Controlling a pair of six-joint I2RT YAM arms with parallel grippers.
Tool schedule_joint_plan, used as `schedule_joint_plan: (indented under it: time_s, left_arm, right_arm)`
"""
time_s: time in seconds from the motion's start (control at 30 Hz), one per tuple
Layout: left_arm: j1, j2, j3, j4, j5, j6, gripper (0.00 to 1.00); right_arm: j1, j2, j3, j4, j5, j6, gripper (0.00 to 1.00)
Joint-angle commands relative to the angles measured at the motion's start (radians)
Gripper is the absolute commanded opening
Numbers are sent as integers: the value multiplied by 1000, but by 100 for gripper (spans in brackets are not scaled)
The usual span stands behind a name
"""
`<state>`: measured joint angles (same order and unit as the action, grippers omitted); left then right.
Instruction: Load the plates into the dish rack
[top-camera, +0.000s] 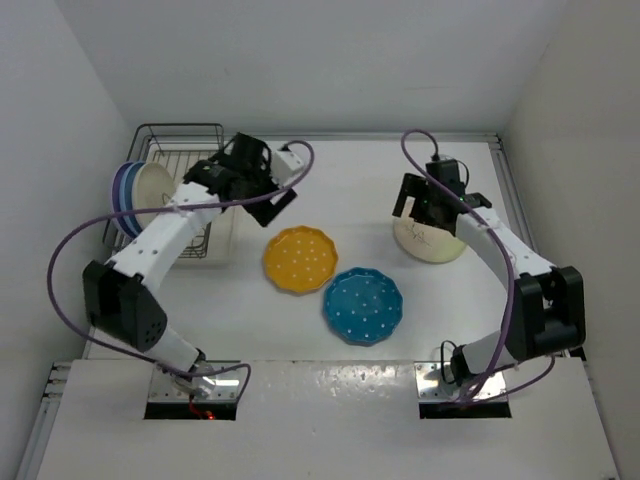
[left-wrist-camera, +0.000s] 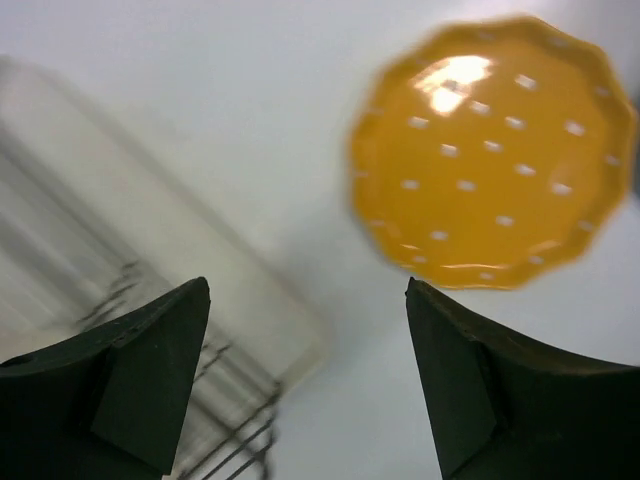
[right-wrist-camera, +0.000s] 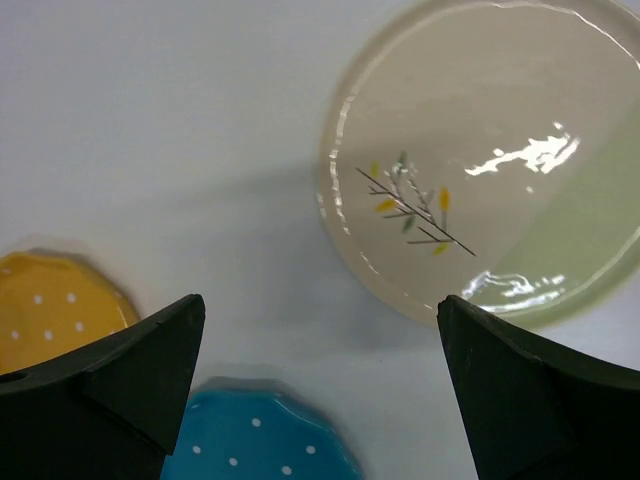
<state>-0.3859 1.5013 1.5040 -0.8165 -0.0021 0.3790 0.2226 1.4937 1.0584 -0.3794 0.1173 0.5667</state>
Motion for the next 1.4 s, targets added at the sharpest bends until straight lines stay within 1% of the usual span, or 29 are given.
schedule_joint_plan:
  time_s: [0.0,0.03,0.07,0.13,0.17,0.2,0.27,0.3,0.33,0.43,0.53,0.63,0.73,0.77,0.83,0.87,0.93,1.0,1.07,1.13,1.23,1.27,1.37]
  left_arm:
    - [-41,131,-62,-90,185,-46,83]
    - [-41,163,-62,-76,185,-84,83]
    - [-41,231,-71,-76,185,-107,82]
    - [-28,296,-62,-55,218,-155,78]
    - [-28,324,-62,-55,249,-164,76]
    - [-28,365,-51,-37,249,-175,75]
    - [-28,393,-51,6,196,-204,75]
    - [-28,393,-51,23,133,-215,75]
    - [-28,407,-51,49,119,-224,75]
    - [-16,459,-51,59,131,-224,74]
    - [15,505,-64,59,140,-233,67]
    - [56,557,-76,50,168,-244,62]
    - [68,579,-85,50,168,-244,52]
    - [77,579,-85,50,168,-244,42]
    - [78,588,-85,50,159,-244,29]
    - [78,588,-85,50,148,-244,14]
    - [78,588,-76,50,130,-253,0]
    - [90,577,-62,40,120,-262,0]
    - [99,559,-13,30,120,-262,0]
    - [99,513,25,2,120,-272,0]
    - [108,429,125,-21,82,-272,0]
    - [108,407,181,-21,58,-263,0]
    - [73,330,284,-44,-7,-249,0]
  right_arm:
    - [-77,-68,-66,-42,16,128,99]
    - [-87,-87,-92,-46,7,142,99]
    - [-95,-95,-106,-42,4,157,99]
    - [-115,-133,-156,-33,11,164,99]
    - [-115,-153,-169,-18,13,162,99]
    - [-114,-158,-195,-16,13,159,99]
    - [-114,-182,-204,-16,24,156,99]
    - [-114,-188,-209,-16,24,156,99]
    - [-115,-200,-218,-16,31,151,99]
    - [-114,-222,-233,-18,44,142,99]
    - [-115,-234,-238,-21,59,137,99]
    - [-114,-240,-236,-9,65,137,99]
    - [-115,-237,-227,3,64,139,99]
    - [-114,-233,-227,4,62,147,99]
    - [-114,-230,-229,11,55,153,99]
    - [-118,-228,-229,14,53,157,99]
    - [-114,-228,-227,19,50,156,99]
    - [-114,-225,-227,19,47,156,99]
    - [-117,-222,-225,20,48,156,99]
    - [-117,-224,-222,27,47,154,99]
    - [-117,-225,-212,37,39,153,98]
    - [-115,-221,-207,37,35,153,98]
    - [-115,-211,-195,47,22,154,98]
